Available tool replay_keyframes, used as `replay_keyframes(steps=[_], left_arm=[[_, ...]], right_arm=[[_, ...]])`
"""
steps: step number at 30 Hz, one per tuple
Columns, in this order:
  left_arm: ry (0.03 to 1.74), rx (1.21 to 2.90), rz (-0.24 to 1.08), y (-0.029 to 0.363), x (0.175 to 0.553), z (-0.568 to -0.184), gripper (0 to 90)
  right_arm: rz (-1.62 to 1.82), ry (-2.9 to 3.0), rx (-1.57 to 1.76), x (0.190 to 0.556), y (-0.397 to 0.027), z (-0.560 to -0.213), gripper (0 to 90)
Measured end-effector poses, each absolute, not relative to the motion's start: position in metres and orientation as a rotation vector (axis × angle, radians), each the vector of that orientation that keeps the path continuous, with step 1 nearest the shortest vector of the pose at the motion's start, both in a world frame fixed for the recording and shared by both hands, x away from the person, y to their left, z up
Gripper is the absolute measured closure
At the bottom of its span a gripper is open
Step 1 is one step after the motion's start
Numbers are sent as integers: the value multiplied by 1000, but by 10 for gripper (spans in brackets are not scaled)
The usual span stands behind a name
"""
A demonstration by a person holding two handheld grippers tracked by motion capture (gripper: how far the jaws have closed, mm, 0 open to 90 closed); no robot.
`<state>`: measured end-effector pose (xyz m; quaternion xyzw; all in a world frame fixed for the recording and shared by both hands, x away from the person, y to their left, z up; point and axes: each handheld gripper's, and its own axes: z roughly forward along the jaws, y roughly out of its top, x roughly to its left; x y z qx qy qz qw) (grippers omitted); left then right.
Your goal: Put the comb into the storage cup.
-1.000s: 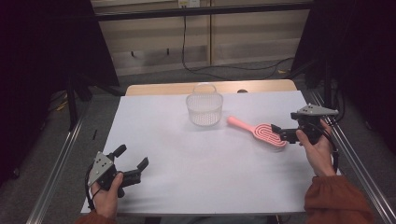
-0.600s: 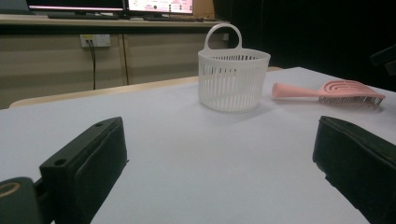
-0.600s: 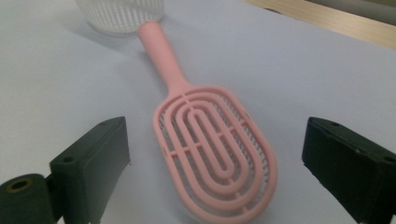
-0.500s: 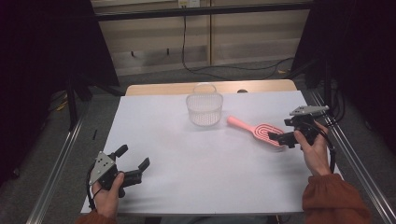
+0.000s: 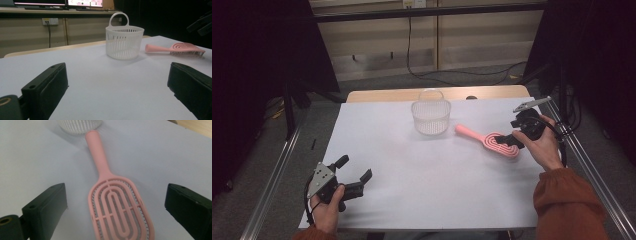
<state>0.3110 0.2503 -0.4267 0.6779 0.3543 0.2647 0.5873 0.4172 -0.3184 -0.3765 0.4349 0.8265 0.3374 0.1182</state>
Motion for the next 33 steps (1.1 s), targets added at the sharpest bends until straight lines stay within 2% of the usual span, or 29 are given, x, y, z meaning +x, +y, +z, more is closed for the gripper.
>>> replay_keyframes(steps=[15, 18, 33], left_arm=[[839, 1585, 635, 251, 311, -427, 19], [840, 1582, 631, 251, 311, -427, 19], [830, 1581, 629, 251, 311, -426, 18]], right_arm=[[785, 2616, 1240, 437, -310, -394, 56], [752, 2650, 1212, 440, -305, -397, 84], [558, 2766, 1116, 453, -287, -412, 59]])
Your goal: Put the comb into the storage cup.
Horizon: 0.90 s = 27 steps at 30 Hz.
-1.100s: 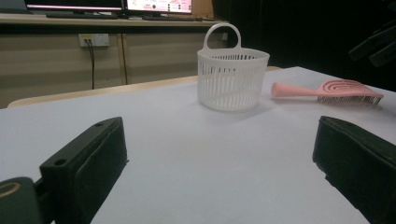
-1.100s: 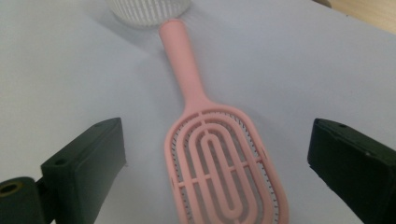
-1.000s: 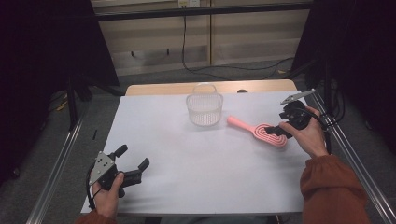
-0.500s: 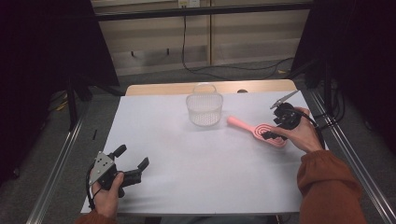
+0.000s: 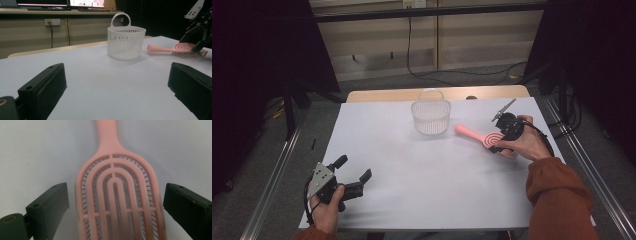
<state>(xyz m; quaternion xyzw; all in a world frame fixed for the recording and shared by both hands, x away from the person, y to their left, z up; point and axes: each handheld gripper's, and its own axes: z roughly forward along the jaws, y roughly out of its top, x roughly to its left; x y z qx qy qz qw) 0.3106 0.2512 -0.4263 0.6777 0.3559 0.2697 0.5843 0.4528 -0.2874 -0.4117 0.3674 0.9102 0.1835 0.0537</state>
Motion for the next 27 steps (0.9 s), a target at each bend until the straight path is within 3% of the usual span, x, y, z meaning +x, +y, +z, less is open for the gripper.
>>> replay_keyframes(steps=[27], left_arm=[[829, 1594, 630, 251, 311, -427, 19]], right_arm=[[392, 2833, 1041, 460, -277, -425, 184]])
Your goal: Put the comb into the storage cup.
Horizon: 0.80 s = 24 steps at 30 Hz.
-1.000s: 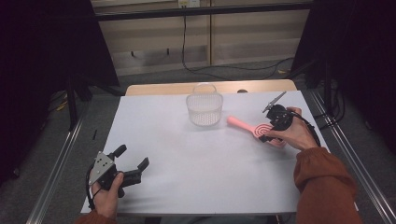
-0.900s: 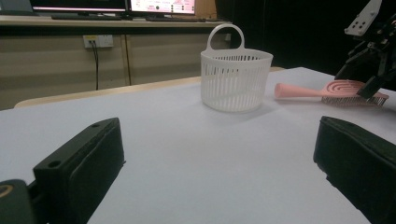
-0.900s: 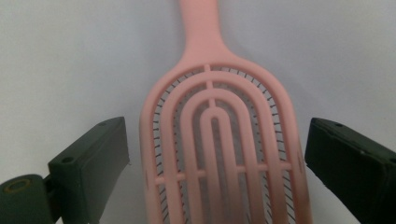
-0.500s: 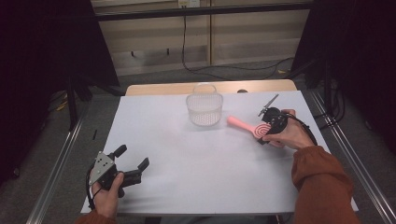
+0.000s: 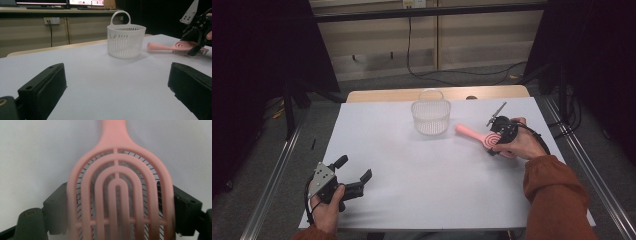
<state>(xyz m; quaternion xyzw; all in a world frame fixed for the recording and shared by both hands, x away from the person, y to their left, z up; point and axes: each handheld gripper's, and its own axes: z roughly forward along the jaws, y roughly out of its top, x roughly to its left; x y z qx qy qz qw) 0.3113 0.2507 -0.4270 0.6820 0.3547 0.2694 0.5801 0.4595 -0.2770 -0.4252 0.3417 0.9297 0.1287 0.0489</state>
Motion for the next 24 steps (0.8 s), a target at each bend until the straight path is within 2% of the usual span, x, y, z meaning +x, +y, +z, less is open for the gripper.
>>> replay_keyframes(steps=[24], left_arm=[[830, 1593, 629, 251, 311, -427, 19]], right_arm=[[373, 2818, 1013, 458, -272, -423, 177]])
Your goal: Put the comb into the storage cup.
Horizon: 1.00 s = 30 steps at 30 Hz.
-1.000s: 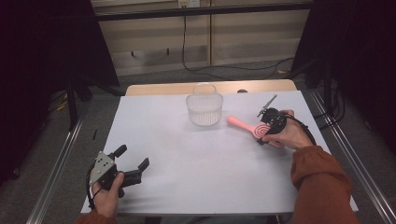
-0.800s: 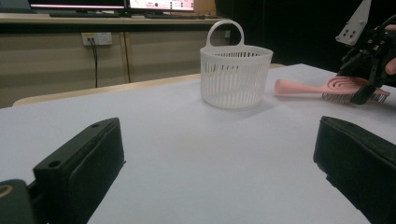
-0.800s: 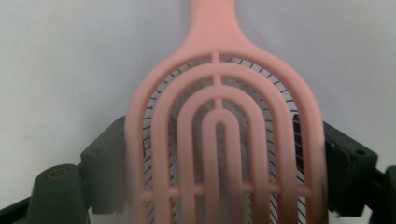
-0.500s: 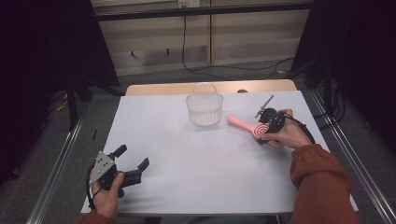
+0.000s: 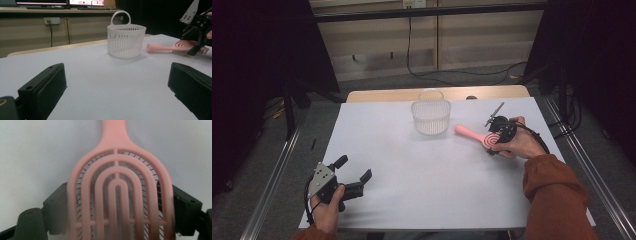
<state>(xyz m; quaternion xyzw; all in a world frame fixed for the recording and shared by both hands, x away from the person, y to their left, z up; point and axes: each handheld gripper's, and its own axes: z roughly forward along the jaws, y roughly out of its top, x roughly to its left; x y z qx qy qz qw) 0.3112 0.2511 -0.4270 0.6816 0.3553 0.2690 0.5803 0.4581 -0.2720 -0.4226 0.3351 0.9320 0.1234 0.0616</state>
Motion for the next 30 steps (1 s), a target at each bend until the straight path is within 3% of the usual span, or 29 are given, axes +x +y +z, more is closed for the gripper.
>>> replay_keyframes(steps=[8, 19, 30], left_arm=[[829, 1594, 630, 251, 311, -427, 19], [830, 1593, 630, 251, 311, -427, 19], [831, 1593, 630, 251, 311, -427, 19]], right_arm=[[379, 2792, 1006, 457, -271, -420, 109], [349, 2806, 980, 456, -269, -420, 183], [351, 2787, 984, 455, -269, -419, 193]])
